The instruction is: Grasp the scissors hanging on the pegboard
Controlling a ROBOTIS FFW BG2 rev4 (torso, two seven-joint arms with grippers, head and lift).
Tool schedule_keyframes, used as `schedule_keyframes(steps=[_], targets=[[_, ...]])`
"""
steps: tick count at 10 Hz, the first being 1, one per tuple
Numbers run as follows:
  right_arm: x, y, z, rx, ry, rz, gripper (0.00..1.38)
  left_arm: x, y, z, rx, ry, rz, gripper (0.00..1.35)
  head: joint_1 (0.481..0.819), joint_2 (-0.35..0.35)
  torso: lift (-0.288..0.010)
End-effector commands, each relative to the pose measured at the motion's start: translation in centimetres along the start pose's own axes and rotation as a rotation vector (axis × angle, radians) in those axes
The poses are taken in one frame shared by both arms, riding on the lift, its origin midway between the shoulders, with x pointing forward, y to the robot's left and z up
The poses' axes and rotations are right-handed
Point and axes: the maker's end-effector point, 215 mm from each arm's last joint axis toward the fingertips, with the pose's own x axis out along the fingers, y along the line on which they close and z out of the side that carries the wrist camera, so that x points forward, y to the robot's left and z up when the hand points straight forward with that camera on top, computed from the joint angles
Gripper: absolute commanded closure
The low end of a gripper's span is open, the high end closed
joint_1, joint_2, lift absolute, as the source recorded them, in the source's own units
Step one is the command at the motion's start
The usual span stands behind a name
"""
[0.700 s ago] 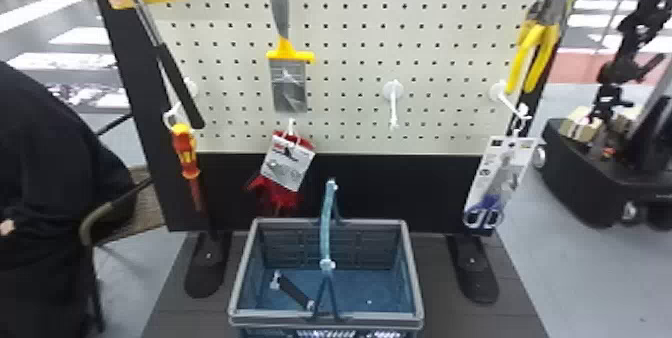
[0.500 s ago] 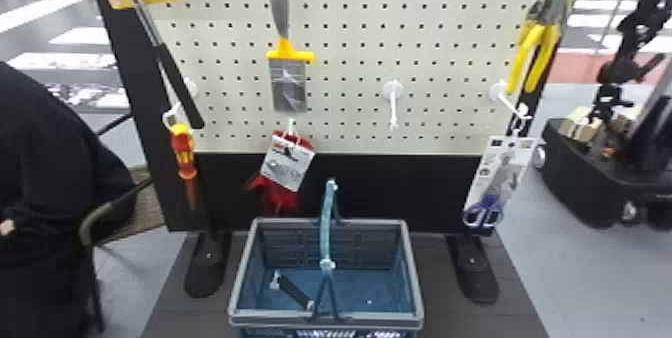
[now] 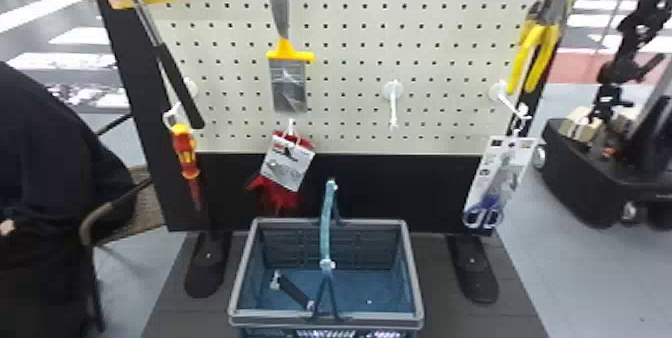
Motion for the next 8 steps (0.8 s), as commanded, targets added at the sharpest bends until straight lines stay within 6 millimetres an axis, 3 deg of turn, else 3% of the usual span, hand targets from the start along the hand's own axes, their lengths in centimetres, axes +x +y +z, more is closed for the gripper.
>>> schedule_keyframes(steps=[1,8], targets=[[1.4,-0.4,0.1,0.007,-0.006,0.000,0.18,0.0,0.0,-0.1,0.000,0.001,0.000,0.14,0.549,0.000,-0.100],[10.9,-1.9,1.4,-0.013,-0.038,0.159,0.13,0.1,-0.1,0.0,-0.006,-0.003,0.000,0.14,0.549,0.000,-0.100]])
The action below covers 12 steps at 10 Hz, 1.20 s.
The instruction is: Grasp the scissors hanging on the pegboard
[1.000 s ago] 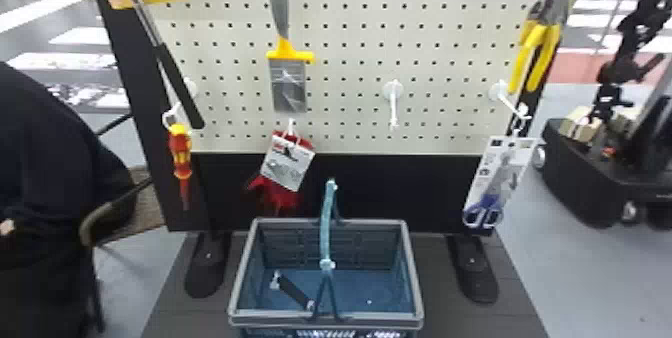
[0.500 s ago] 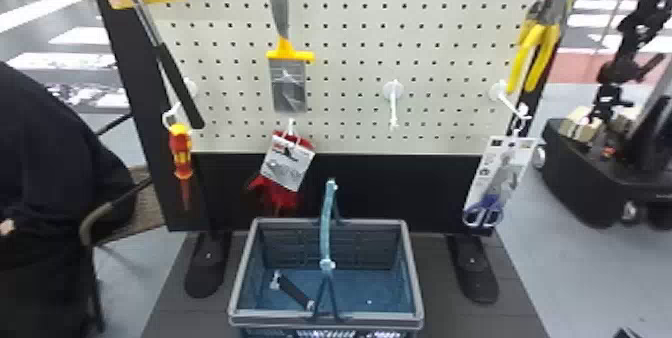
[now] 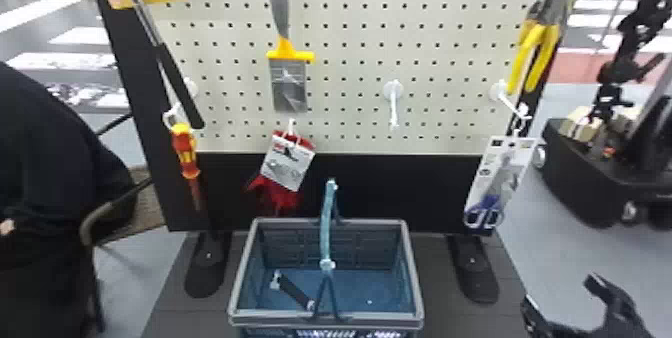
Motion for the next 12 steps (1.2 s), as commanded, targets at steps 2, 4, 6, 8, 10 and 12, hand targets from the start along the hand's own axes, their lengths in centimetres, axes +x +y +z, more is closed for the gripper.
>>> schedule_keyframes(steps=[2,4,6,8,10,12], targets=[[3.5,-1.9,0.3,-0.027,0.004,0.025,0.13,0.0,-0.1,0.0,-0.001,-0.001,-0.001,0.14,0.549,0.000,-0.100],[5.6,-2.9,-0.2,-0.036,0.033,0.066,0.13,0.1,-0.1,-0.1,-0.002,-0.001,0.000,0.14,0.549,0.000,-0.100],[8.1,-4.1,-0.7,-0.032,0.050,0.095,0.13,0.2,-0.1,0.0,-0.002,-0.002,0.001,0.14,0.549,0.000,-0.100],[10.3,-5.3,-1.5,-0.029,0.074,0.119,0.13,0.4,-0.3,0.0,-0.005,-0.007,-0.003,0.14,0.549,0.000,-0.100],[12.1,-6.8,-1.8,-0.012,0.082,0.110,0.13,0.6,-0.5,0.0,-0.010,-0.010,-0.007,0.14,0.549,0.000,-0.100],[14.3,-8.1,-0.6,-0.014,0.085,0.134,0.13,1.0,-0.9,-0.3,-0.013,-0.012,-0.017,0.14,0.549,0.000,-0.100]])
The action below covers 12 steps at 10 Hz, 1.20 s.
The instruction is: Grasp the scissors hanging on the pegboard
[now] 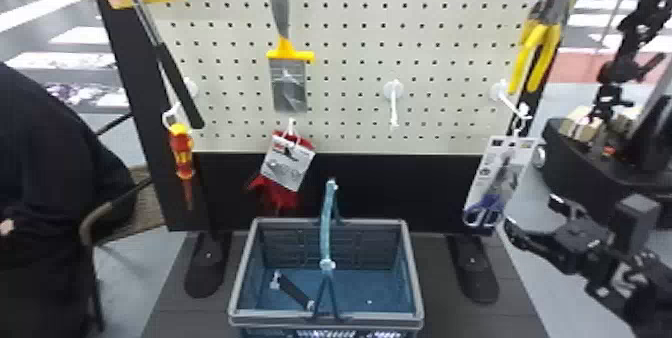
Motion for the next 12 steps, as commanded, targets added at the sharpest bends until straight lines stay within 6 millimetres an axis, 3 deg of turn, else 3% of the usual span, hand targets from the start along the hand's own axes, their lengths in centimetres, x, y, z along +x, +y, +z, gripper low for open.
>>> schedule_keyframes(steps=[1,4,8,9,10,12], targets=[[2.0,-0.1,0.9,0.014,0.003,0.042,0.13,0.2,-0.2,-0.1,-0.003,-0.002,-0.004,0.14,0.549,0.000,-0.100],[4.7,1.0,1.5,0.053,0.020,0.121,0.13,0.6,-0.7,-0.3,-0.012,-0.007,-0.016,0.14,0.549,0.000,-0.100],[4.7,1.5,3.2,0.010,0.004,0.147,0.14,0.6,-0.7,-0.5,-0.018,-0.004,-0.015,0.14,0.549,0.000,-0.100],[4.7,1.8,3.0,0.014,0.013,0.157,0.36,0.7,-0.7,-0.5,-0.018,-0.006,-0.016,0.14,0.549,0.000,-0.100],[4.4,1.9,2.6,0.038,0.008,0.155,0.84,0.7,-0.7,-0.6,-0.017,-0.004,-0.016,0.14,0.549,0.000,-0.100],[4.1,2.3,2.2,0.043,0.001,0.149,1.31,0.6,-0.7,-0.6,-0.018,-0.003,-0.017,0.14,0.549,0.000,-0.100]])
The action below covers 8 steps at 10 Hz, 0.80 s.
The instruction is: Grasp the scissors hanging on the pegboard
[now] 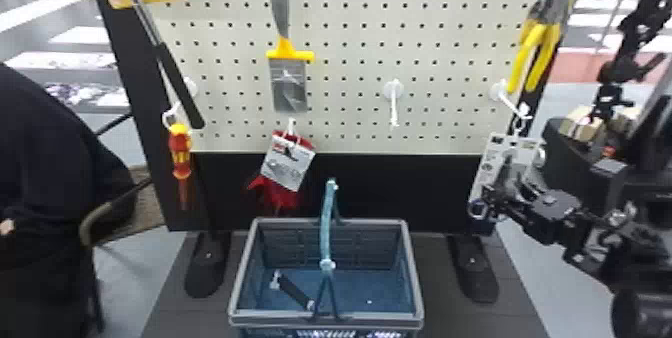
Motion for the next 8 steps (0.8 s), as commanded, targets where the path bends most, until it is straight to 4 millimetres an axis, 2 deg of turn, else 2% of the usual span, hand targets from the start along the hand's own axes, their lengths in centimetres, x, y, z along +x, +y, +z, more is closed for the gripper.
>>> schedule_keyframes(steps=[1,8], targets=[[-0.14,0.25,-0.19,0.006,-0.005,-0.005,1.29,0.00,0.01,0.04,-0.001,-0.001,0.000,0.14,0.549,0.000,-0.100],[-0.27,0.62,-0.75,0.022,-0.005,-0.005,1.30,0.00,0.01,0.04,-0.001,-0.001,0.000,0.14,0.549,0.000,-0.100]])
